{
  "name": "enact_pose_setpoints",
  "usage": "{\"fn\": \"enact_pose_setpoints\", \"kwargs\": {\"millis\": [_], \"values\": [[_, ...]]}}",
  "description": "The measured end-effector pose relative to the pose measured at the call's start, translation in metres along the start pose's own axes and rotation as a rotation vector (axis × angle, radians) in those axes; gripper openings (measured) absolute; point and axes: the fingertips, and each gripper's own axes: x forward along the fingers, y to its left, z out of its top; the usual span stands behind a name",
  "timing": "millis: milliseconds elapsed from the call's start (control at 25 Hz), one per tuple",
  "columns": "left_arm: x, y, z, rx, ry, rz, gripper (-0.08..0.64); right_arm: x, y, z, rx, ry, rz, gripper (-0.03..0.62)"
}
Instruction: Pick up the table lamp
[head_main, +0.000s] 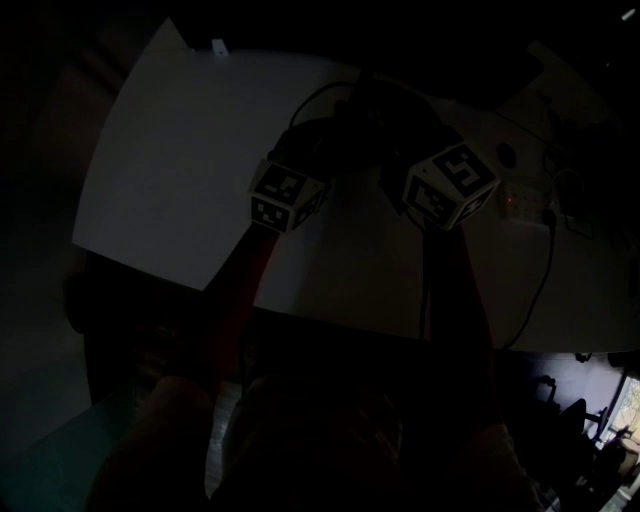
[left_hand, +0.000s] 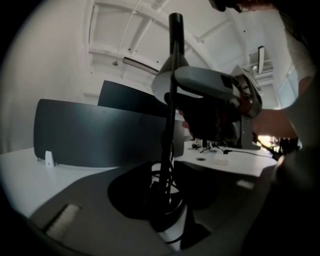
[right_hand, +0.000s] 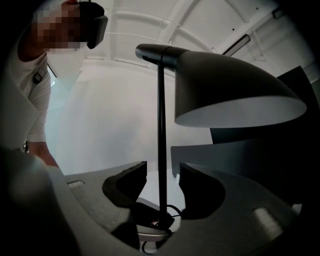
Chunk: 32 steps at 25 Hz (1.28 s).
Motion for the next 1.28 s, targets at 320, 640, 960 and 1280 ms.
{"fn": "enact_pose_setpoints", "kwargs": {"millis": [320, 640, 960, 1280], "values": [[0.007, -0.001, -0.011, -0.006, -0.022, -0.021, 0.087, 0.006, 0.009, 0.024, 0.006, -0.031, 0.055, 0.149], [0.003, -0.005, 0.004, -0.038, -0.016, -0.035, 0.081, 0.005, 0.008, 0.031, 0.004, -0.041, 0.062, 0.095], [0.006, -0.001, -0.002, -0.054, -0.023, -0.053, 0.075, 0.006, 0.003, 0.032, 0.014, -0.05, 0.062, 0.04], [0.006, 0.003, 0.003, -0.087, -0.058, -0.05, 0.069, 0.008, 0.004, 0.037, 0.015, -0.047, 0.065, 0.034]]}}
